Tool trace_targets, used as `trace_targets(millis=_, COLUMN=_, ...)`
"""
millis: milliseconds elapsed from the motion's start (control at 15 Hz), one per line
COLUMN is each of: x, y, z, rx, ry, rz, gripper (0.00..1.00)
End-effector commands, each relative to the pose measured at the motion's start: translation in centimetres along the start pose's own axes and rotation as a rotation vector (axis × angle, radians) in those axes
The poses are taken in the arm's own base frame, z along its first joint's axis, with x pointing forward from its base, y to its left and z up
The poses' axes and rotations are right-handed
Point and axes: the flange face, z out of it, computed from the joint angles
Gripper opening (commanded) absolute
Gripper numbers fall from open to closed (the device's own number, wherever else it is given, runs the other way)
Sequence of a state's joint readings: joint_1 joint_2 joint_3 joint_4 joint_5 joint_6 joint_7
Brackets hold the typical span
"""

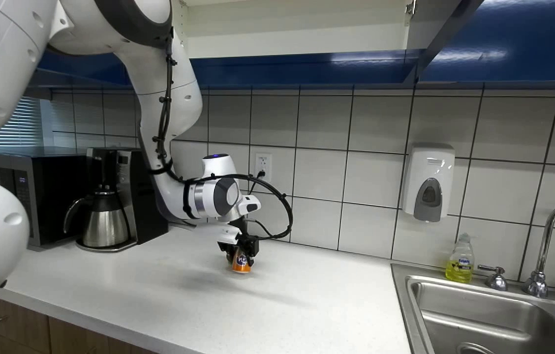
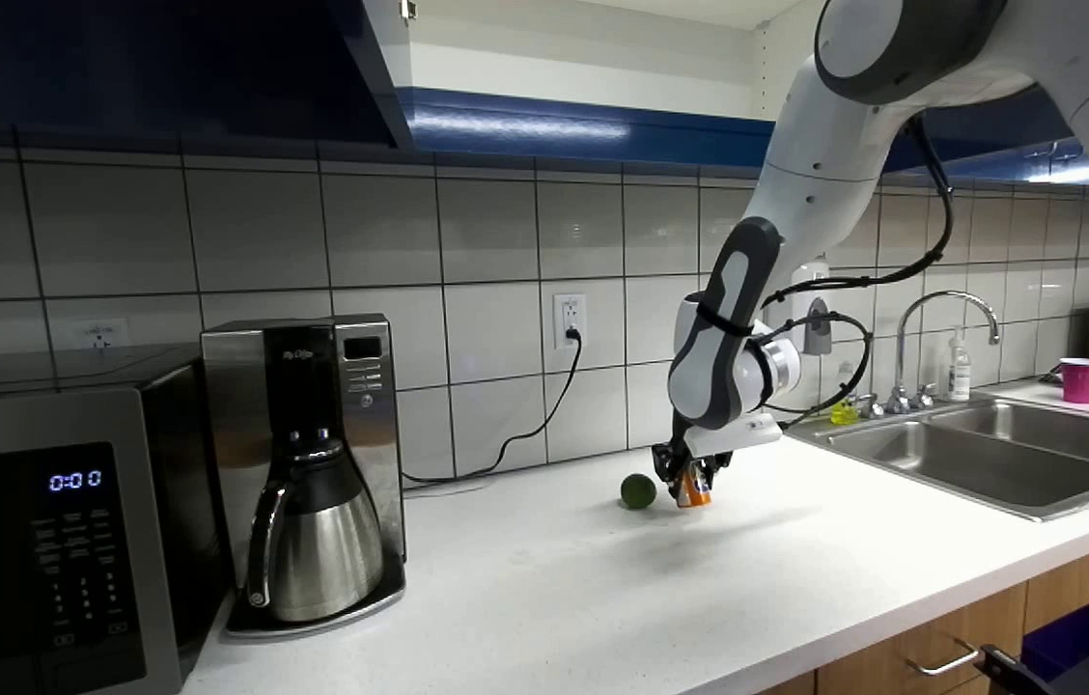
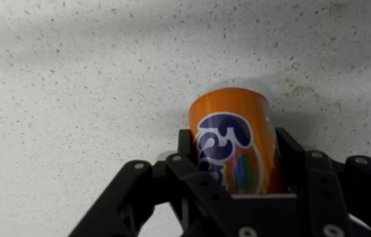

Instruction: Put the orange can on the counter.

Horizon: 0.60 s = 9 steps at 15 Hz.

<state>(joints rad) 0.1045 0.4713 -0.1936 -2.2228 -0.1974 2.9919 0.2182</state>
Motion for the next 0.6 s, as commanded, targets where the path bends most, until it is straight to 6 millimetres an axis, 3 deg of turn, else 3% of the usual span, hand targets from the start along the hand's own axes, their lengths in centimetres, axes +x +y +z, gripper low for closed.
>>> trace_targets(millis=0, x=0.74, y=-0.52, z=0.46, rx=-0.009, ry=0.041, rz=0.032, gripper=0.38)
trace_targets(millis=533, x=-0.11, y=-1.26, z=1.30, rx=-0.009, ry=0.059, rz=0.048, gripper=0.38)
